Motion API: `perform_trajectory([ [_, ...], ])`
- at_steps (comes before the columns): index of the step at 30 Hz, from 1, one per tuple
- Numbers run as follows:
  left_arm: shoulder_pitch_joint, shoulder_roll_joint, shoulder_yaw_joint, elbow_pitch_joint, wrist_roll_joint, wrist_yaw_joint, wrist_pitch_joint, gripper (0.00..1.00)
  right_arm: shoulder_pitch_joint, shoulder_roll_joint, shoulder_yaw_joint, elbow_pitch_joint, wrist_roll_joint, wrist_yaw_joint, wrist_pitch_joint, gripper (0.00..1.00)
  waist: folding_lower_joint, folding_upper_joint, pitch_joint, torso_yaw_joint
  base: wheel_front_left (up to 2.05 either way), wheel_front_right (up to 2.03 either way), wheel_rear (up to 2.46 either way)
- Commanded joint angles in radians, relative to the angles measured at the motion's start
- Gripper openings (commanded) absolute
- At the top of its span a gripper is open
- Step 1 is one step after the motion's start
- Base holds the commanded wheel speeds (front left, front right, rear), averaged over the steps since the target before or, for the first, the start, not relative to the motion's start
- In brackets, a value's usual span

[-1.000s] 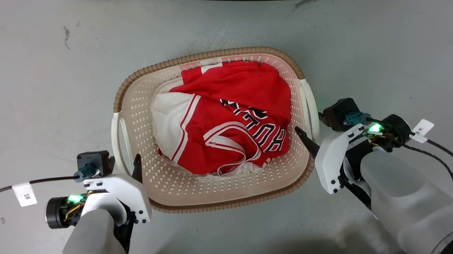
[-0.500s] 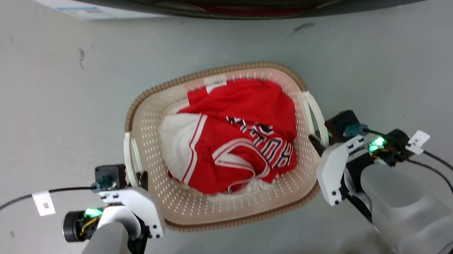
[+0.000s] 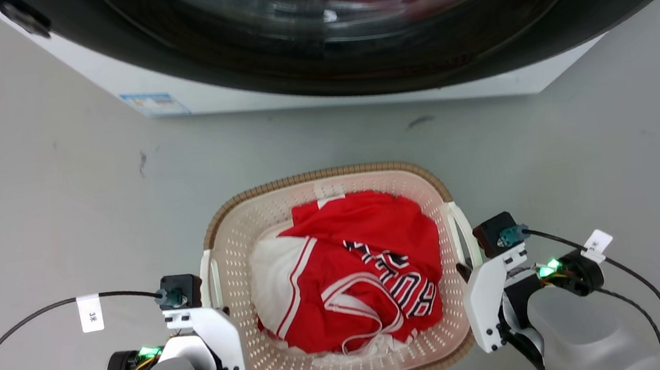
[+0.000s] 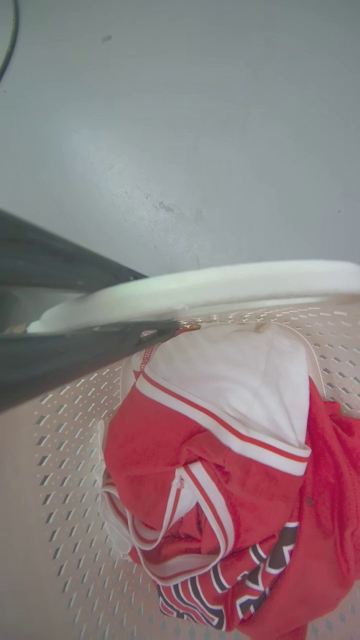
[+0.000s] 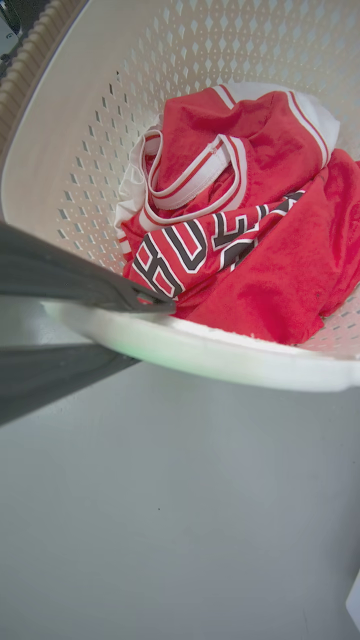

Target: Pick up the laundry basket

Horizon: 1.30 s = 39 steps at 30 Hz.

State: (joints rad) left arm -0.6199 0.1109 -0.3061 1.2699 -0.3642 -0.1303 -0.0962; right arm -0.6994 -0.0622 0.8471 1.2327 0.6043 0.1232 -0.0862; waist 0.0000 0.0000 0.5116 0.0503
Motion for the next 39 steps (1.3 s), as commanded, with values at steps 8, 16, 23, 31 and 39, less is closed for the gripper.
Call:
perform_trajectory([
  [8, 0.059, 0.006, -0.132, -0.054, -0.106, -0.002, 0.101, 0.00, 0.048, 0.024, 0.069, -0.028, 0.082, 0.014, 0.051, 0.00, 0.0000, 0.0000, -0.148, -0.025, 0.00, 0.00, 0.00],
  [16, 0.100, 0.028, -0.235, -0.093, -0.202, -0.003, 0.186, 0.00, 0.087, 0.021, 0.126, -0.039, 0.148, 0.014, 0.115, 0.00, 0.0000, 0.0000, -0.236, -0.033, 0.00, 0.00, 0.00],
  [23, 0.129, 0.059, -0.311, -0.105, -0.274, -0.003, 0.185, 0.00, 0.127, 0.012, 0.177, -0.038, 0.198, 0.014, 0.123, 0.00, 0.0000, 0.0000, -0.322, -0.039, 0.00, 0.00, 0.00],
  [31, 0.160, 0.066, -0.378, -0.096, -0.340, -0.003, 0.201, 0.00, 0.176, 0.009, 0.233, -0.043, 0.252, 0.014, 0.138, 0.00, 0.0000, 0.0000, -0.410, -0.047, 0.00, 0.00, 0.00],
  [39, 0.192, 0.065, -0.445, -0.103, -0.402, -0.003, 0.245, 0.00, 0.219, -0.006, 0.278, -0.047, 0.312, 0.014, 0.170, 0.00, 0.0000, 0.0000, -0.482, -0.049, 0.00, 0.00, 0.00],
])
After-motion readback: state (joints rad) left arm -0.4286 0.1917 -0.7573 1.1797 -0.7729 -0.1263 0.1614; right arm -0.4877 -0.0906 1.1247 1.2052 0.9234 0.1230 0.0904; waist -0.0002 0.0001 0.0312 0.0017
